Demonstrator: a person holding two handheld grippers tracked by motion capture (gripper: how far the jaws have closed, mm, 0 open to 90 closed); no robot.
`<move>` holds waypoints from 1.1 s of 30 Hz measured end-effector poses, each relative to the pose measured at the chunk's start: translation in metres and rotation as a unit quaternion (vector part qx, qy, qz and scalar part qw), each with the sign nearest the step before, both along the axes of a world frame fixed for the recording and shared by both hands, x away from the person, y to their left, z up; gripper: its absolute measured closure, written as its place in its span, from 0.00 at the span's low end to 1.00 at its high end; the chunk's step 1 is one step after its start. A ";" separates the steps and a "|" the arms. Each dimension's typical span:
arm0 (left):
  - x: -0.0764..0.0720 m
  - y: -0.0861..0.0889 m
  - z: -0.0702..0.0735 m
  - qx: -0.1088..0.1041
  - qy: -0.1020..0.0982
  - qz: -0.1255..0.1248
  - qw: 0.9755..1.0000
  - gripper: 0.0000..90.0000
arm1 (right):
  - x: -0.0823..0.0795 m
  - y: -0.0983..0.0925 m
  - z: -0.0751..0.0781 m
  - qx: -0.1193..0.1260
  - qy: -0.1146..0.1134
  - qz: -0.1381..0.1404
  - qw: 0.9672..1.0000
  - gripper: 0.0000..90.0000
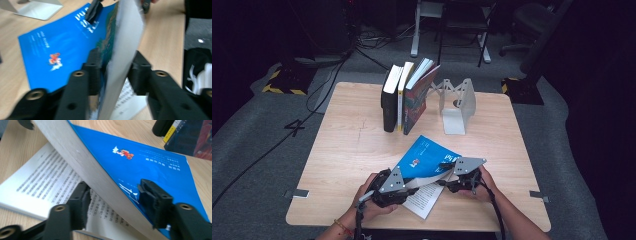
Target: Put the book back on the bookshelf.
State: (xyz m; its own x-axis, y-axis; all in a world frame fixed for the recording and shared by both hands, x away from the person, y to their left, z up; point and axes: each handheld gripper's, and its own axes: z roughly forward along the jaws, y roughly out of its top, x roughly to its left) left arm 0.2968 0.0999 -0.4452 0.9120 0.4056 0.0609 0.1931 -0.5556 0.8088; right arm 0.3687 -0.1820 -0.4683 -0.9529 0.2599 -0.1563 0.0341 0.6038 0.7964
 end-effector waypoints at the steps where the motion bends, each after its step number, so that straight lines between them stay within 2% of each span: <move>1: -0.002 0.000 -0.001 0.005 -0.003 0.006 1.000 0.59 | -0.001 0.001 0.000 0.000 -0.001 0.001 1.000 0.53; 5: -0.005 0.013 -0.006 0.009 -0.004 0.028 1.000 0.46 | -0.005 0.003 0.002 -0.003 -0.005 -0.005 1.000 0.57; 9: 0.001 0.024 -0.016 0.021 0.001 0.059 0.998 0.44 | -0.010 0.002 0.004 -0.006 -0.005 -0.013 1.000 0.60; 12: 0.007 0.022 -0.021 0.027 -0.002 0.052 0.998 0.49 | -0.016 0.000 0.007 -0.012 -0.012 -0.012 1.000 0.63; 16: 0.014 0.013 -0.022 0.032 -0.025 0.031 0.999 0.65 | -0.023 -0.006 0.010 -0.019 -0.020 -0.024 0.999 0.66; 24: 0.046 -0.007 -0.020 0.029 -0.015 0.011 0.999 0.64 | -0.028 -0.022 0.014 -0.023 -0.027 -0.059 0.998 0.71; 27: 0.051 -0.010 -0.020 0.030 -0.014 0.013 0.999 0.61 | -0.026 -0.025 0.016 -0.026 -0.026 -0.070 0.997 0.72; 28: 0.056 -0.015 -0.019 0.029 -0.007 0.014 0.999 0.60 | -0.025 -0.026 0.017 -0.027 -0.025 -0.075 0.997 0.72; 30: 0.053 -0.019 -0.017 0.026 -0.014 0.013 0.999 0.59 | -0.023 -0.026 0.018 -0.028 -0.022 -0.075 0.997 0.72; 31: 0.048 -0.023 -0.013 0.016 -0.024 0.001 1.000 0.59 | -0.023 -0.025 0.018 -0.028 -0.020 -0.076 0.997 0.72; 32: 0.048 -0.023 -0.013 0.016 -0.024 0.001 1.000 0.59 | -0.023 -0.025 0.019 -0.032 -0.021 -0.073 0.997 0.72; 33: 0.039 -0.032 -0.006 0.018 -0.045 -0.010 0.999 0.58 | -0.023 -0.024 0.019 -0.033 -0.021 -0.072 0.997 0.72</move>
